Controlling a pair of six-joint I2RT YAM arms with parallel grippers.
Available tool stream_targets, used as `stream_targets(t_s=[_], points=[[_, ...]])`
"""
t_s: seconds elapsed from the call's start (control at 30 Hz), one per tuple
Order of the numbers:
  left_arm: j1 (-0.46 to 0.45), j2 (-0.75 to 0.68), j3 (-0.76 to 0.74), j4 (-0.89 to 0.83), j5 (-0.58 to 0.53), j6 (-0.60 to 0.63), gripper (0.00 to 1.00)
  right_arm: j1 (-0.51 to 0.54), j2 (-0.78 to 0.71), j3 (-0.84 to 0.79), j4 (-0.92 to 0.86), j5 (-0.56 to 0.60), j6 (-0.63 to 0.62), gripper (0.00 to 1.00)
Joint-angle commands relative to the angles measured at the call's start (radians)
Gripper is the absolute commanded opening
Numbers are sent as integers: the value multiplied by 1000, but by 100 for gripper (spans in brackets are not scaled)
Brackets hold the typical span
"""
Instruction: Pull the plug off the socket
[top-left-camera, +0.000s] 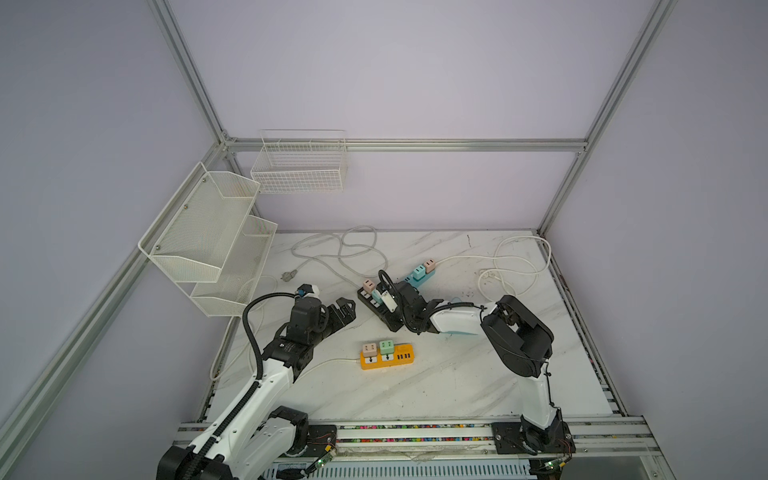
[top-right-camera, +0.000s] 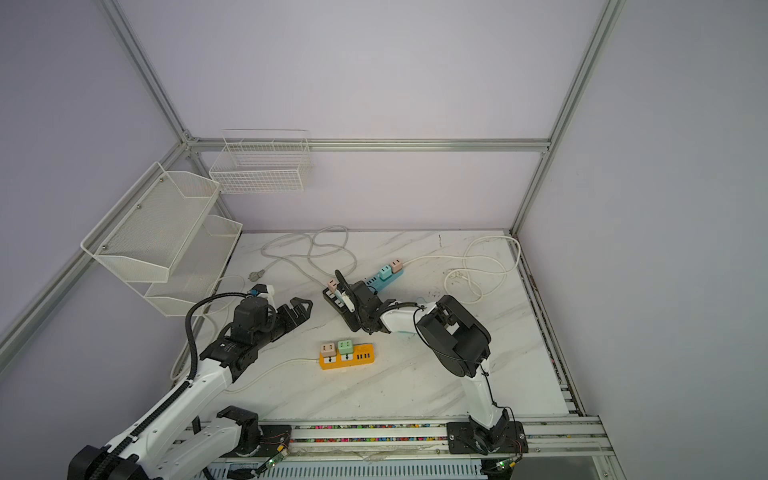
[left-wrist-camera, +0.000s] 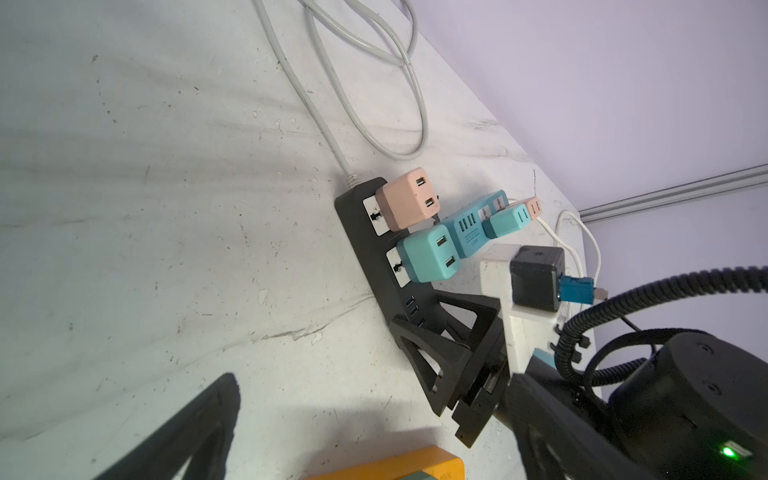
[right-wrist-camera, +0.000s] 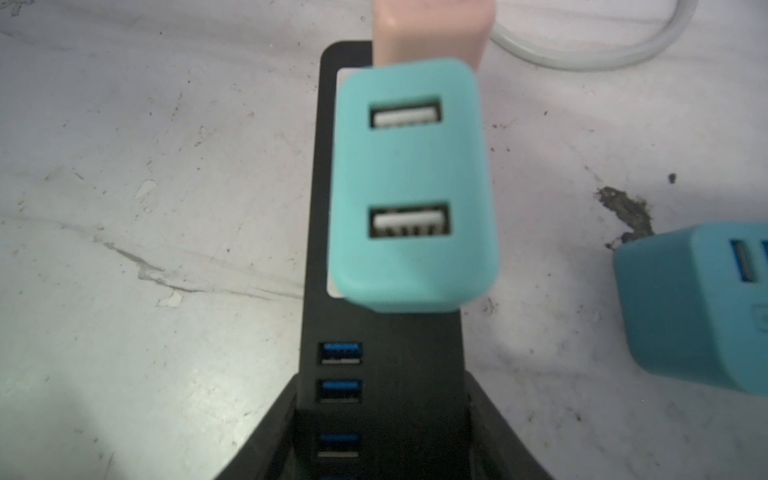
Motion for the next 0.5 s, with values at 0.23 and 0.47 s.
stream_targets(t_s=[0.23,0.47], points=[[5,27,-39,81,52,-8,100,14,-30,-6,16,47,28,53],[4,53,-7,84,84,-1,100,14,-118,-5,-25,31,21,68]])
